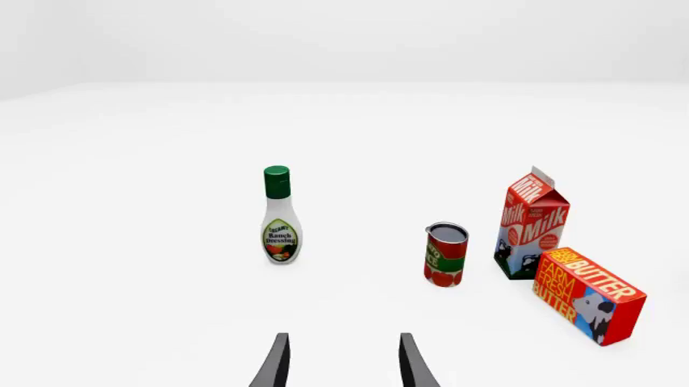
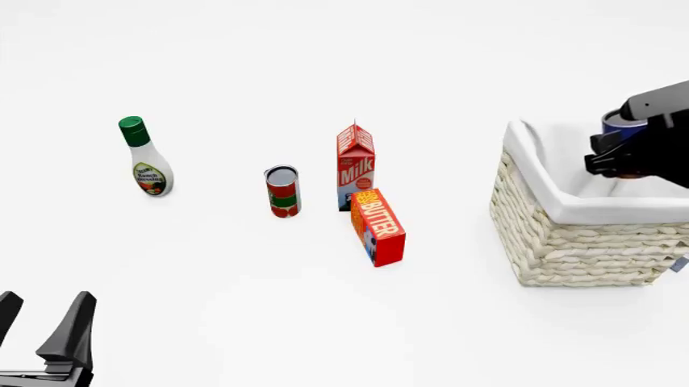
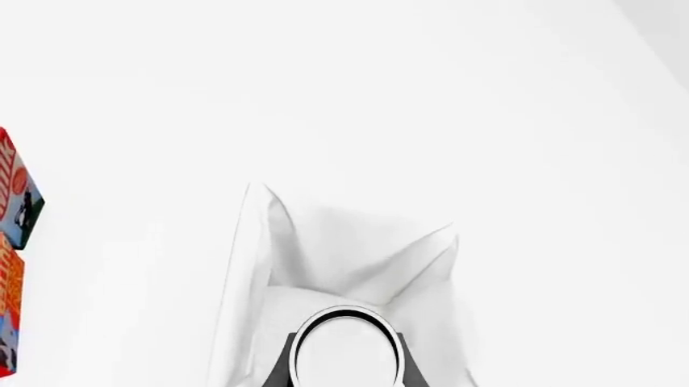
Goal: Pick the alphabet soup and place it in the basket.
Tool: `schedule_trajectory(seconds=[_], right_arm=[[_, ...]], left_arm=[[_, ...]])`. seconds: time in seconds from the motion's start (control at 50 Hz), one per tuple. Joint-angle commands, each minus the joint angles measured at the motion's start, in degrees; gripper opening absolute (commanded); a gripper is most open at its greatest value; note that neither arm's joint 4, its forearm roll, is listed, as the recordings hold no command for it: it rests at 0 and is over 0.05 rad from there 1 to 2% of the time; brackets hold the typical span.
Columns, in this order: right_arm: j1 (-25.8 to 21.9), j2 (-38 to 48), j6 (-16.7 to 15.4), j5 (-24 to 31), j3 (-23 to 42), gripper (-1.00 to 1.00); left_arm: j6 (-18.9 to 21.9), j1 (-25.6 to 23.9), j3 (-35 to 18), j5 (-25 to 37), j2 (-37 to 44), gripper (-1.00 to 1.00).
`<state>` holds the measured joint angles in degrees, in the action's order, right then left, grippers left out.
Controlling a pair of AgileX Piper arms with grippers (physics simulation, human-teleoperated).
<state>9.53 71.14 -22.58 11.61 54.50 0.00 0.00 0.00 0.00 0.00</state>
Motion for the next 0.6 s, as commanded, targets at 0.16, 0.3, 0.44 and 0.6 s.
schedule_trajectory(seconds=[0.16, 0.3, 0.44, 0.6], right_arm=[[0.28, 3.03, 0.62, -2.25, -0.53, -1.0], [0.51, 4.19, 0.5, -3.21, -1.2, -1.0], [0.49, 4.46, 0.44, -3.36, -1.47, -1.0], [0.82, 4.88, 0.41, -3.26, -1.14, -1.0]], left_arm=[[0.0, 0.0, 0.0, 0.0, 0.0, 1.0], [0.0, 0.0, 0.0, 0.0, 0.0, 1.0], [0.0, 0.0, 0.0, 0.0, 0.0, 1.0], [0.0, 0.0, 0.0, 0.0, 0.0, 1.0]])
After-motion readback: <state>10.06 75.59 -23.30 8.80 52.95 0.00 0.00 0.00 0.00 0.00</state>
